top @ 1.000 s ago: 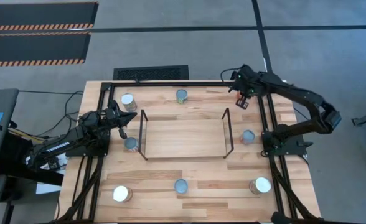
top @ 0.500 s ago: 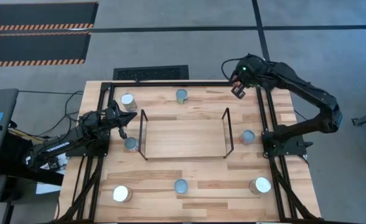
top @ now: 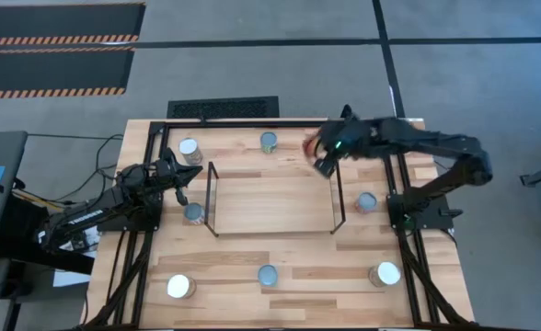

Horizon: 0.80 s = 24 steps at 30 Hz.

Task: Pick and place cans onto a shelf
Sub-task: Put the top large canned corn on the shelf

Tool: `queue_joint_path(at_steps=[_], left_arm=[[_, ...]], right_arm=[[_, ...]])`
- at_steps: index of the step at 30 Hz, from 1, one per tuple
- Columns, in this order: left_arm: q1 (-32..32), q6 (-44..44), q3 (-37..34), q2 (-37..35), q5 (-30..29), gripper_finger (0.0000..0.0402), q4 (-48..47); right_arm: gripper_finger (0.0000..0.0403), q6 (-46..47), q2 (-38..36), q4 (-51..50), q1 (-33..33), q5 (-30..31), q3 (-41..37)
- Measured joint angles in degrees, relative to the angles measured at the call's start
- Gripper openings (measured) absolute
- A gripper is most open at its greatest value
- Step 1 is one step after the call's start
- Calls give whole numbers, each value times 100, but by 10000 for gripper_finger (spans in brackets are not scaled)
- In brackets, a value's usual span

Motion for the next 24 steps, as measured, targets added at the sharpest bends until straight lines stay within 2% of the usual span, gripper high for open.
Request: queue_joint_path(at_steps=[8, 15, 24], left_arm=[[1, -4, 0, 2, 0, 0, 0], [2, -9, 2, 26, -1, 0, 1], [2, 35, 1, 52, -1, 0, -1]], right_arm=[[3, 937, 913, -84, 604, -578, 0], [4, 1298, 1471, -437, 519, -752, -1], [4, 1440, 1749, -541, 358, -926, 11]])
